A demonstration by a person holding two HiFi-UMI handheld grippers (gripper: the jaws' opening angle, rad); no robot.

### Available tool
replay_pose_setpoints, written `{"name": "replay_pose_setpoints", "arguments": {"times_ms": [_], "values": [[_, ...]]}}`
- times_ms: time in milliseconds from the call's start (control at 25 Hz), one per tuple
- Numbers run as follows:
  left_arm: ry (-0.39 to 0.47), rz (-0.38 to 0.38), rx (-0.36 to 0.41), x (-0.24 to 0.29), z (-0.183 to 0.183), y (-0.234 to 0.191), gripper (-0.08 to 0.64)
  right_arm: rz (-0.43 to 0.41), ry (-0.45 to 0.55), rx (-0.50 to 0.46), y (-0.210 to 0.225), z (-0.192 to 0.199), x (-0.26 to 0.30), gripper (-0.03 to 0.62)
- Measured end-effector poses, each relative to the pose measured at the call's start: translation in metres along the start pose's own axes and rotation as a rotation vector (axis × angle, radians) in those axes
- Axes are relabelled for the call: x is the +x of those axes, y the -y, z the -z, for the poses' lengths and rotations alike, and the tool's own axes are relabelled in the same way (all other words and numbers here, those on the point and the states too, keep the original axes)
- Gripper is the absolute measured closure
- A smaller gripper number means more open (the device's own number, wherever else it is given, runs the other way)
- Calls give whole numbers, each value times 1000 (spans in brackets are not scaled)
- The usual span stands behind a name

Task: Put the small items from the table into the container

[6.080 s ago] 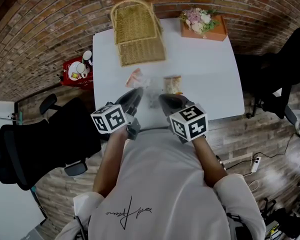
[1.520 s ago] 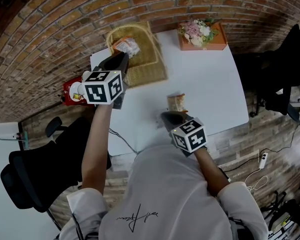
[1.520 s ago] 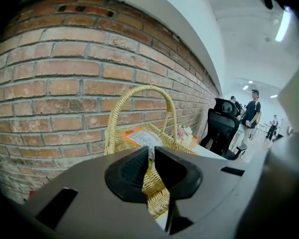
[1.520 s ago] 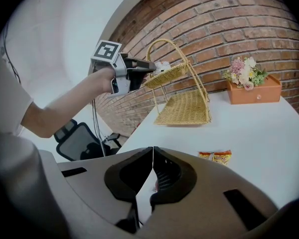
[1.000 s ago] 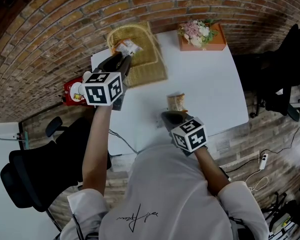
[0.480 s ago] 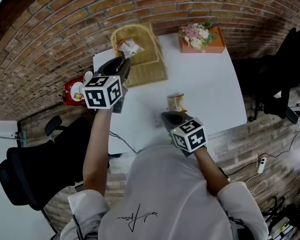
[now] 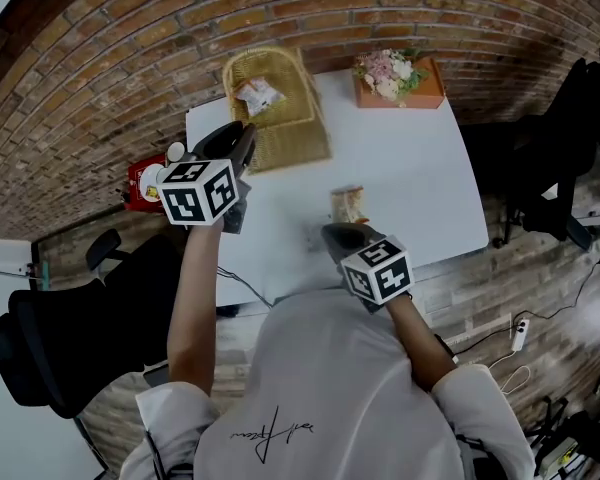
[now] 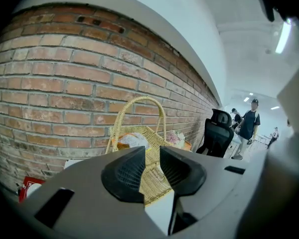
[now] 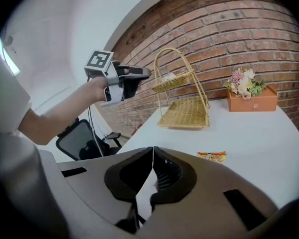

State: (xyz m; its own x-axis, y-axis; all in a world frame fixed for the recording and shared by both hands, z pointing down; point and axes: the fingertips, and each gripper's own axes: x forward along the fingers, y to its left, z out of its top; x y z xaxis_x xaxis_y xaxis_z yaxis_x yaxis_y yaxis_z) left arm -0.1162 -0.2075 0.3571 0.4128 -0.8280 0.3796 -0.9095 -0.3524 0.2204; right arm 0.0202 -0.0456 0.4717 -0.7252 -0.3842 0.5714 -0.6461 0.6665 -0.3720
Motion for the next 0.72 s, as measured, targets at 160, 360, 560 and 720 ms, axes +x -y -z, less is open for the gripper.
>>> {"name": "replay_pose_setpoints", "arguments": {"times_ms": [160,360,560,720], "values": [[16,6,-11,-7,1,6,499,1,4,-6,-1,1,-4,571],[28,-11,-5,-14,9,13,514,2,9,-14,-2,1,-8,571],[46,-25,-34,-22,23,21,534,5,19,-19,-1,3,-13,571],[50,-32,-41,-30,38,27,541,64,99,-14,8,-10,-23,571]]}}
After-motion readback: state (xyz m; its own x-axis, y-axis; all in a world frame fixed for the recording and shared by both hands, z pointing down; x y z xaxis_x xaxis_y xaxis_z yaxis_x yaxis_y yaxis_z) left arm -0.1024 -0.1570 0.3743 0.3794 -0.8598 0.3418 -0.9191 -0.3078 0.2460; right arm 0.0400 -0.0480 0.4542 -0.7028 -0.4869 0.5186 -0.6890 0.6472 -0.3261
